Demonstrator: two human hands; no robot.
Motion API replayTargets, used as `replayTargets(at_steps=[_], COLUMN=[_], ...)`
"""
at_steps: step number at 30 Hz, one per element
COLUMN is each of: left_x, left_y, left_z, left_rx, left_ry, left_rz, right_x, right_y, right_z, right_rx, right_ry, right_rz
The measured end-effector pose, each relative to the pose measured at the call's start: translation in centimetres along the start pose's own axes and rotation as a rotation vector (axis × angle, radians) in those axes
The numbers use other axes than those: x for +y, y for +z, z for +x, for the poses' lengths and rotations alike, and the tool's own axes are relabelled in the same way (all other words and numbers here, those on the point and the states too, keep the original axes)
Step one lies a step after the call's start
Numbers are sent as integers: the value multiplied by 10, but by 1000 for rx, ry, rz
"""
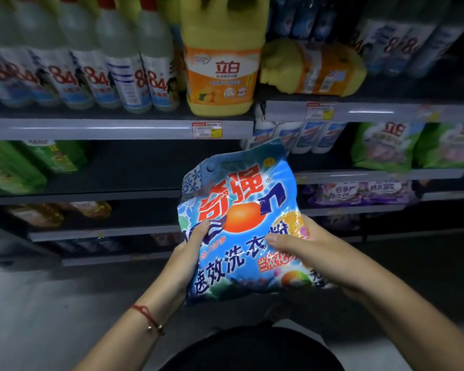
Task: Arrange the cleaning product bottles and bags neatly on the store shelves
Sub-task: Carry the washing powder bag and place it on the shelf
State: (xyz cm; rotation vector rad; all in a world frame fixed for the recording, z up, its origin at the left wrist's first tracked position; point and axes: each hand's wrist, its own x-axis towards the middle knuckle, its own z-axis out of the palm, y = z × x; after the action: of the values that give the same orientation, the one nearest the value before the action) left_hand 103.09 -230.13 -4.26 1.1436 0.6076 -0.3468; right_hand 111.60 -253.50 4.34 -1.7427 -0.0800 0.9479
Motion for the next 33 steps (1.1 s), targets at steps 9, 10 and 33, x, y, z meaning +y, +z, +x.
replayTargets(at_steps=[9, 10, 33], left_x=[38, 41, 46], left_y=[46, 51, 226], left_z=[-2, -3, -30], left_rx=[92, 96, -325], left_ry=[75, 128, 473], left_rz=[79, 118, 905], right_x=[19, 25, 163], right_y=[-28, -31, -111], right_z=[-13, -11, -42], right_rx=[16, 41, 384], right_ry=[60, 69, 66], right_rz=[198, 253, 996])
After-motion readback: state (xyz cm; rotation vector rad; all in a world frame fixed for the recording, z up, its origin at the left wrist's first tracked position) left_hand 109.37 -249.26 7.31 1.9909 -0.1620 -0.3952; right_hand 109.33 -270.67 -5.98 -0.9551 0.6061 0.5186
